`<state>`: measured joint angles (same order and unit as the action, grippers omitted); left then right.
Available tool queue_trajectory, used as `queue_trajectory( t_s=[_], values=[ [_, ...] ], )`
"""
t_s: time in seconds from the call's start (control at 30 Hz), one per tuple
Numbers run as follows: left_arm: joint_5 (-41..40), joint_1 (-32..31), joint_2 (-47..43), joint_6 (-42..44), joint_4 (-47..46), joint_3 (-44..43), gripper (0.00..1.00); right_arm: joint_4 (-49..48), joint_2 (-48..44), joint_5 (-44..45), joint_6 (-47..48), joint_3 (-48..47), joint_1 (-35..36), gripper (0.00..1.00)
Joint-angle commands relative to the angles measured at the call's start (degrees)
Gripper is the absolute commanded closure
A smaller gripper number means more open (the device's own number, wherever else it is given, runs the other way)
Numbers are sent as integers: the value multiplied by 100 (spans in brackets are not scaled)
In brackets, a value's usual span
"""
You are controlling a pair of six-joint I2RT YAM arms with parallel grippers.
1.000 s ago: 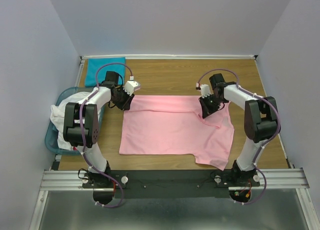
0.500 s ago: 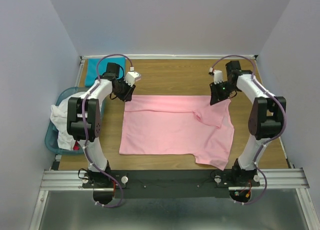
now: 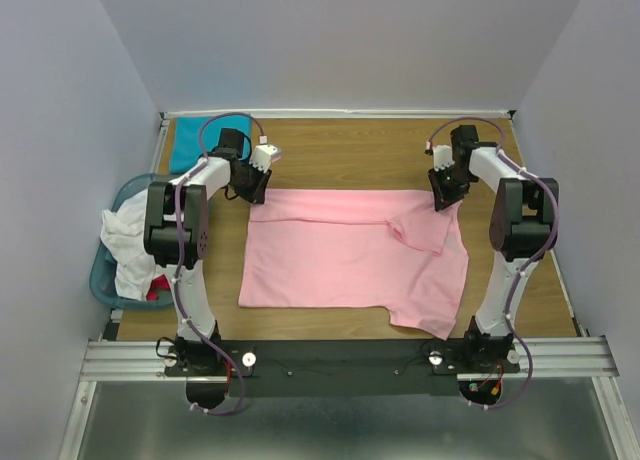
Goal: Fold and stack the t-shirts
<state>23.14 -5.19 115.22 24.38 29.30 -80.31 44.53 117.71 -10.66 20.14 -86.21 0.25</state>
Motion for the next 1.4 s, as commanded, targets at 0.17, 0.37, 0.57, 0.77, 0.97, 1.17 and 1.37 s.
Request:
queue_trajectory(
  t_s=[0.17, 0.37, 0.57, 0.77, 0.97, 1.17, 1.37],
  values=[
    [-486, 53, 1484, -329, 260, -1492, 78, -569, 1183, 872, -159, -1194, 1, 62],
    [-48, 53, 1732, -171, 770, -2646, 70, -560, 1554, 803, -265, -2426, 1, 39],
    [497, 62, 767, 338, 1113, -2623, 58, -200, 257, -162, -99, -2139, 10, 24],
    [1026, 53, -832, 1366, 1368, -884, 54, 740, -1214, -911, 980, -829, 1, 23],
    [1167, 44, -2195, 2122, 1508, 1084, 54, 2006, -2383, -1202, 2027, 692, 1, 27],
    [702, -148, -2996, 2413, 1281, 2308, 56, 1665, -3403, -597, 2240, 2397, 291, 35],
    [175, -728, -3199, 2449, 973, 2994, 58, 1023, -3527, -104, 2486, 3268, 406, 47]
  ],
)
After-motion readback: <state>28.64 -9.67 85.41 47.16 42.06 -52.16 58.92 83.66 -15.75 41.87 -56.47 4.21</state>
